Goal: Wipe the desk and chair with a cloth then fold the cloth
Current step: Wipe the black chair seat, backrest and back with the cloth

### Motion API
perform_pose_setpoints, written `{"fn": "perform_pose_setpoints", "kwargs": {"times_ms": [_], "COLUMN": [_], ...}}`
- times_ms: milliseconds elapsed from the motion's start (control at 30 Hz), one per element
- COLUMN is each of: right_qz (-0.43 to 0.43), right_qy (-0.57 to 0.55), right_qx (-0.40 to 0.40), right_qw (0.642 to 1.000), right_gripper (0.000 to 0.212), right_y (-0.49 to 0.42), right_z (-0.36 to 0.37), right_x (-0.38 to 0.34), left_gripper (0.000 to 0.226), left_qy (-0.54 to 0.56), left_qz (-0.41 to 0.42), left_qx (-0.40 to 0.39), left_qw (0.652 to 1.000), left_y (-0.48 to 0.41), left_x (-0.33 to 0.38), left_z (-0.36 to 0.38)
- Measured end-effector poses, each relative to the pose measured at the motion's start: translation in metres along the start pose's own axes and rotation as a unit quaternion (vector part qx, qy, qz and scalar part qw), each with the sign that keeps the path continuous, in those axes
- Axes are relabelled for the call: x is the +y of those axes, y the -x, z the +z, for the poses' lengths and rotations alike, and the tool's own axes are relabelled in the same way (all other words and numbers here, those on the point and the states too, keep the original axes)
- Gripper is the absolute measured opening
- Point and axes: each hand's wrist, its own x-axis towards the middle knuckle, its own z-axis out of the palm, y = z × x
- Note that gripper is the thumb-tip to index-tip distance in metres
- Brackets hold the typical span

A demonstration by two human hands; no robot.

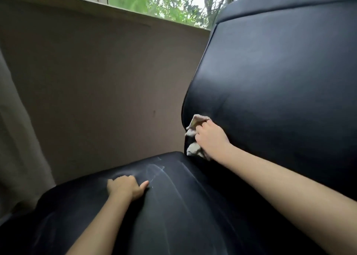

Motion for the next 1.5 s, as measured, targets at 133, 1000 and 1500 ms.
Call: {"fn": "perform_pose_setpoints", "kwargs": {"times_ms": [133, 1000, 1500], "right_qz": [0.129, 0.271, 0.242], "right_qy": [-0.023, -0.050, -0.005], "right_qx": [0.033, 0.085, 0.203], "right_qw": [0.991, 0.957, 0.949], "right_gripper": [0.034, 0.039, 0.044], "right_y": [-0.014, 0.192, 0.154], "right_z": [-0.077, -0.184, -0.120], "right_x": [0.083, 0.195, 0.195], "left_gripper": [0.069, 0.052, 0.050], "left_qy": [0.040, 0.346, 0.307], "left_qz": [-0.012, 0.416, 0.362], "left_qx": [-0.020, 0.325, 0.341], "left_qw": [0.999, 0.776, 0.812], "left_y": [-0.003, 0.133, 0.099], "left_x": [-0.005, 0.206, 0.236], "left_z": [-0.007, -0.170, -0.189]}}
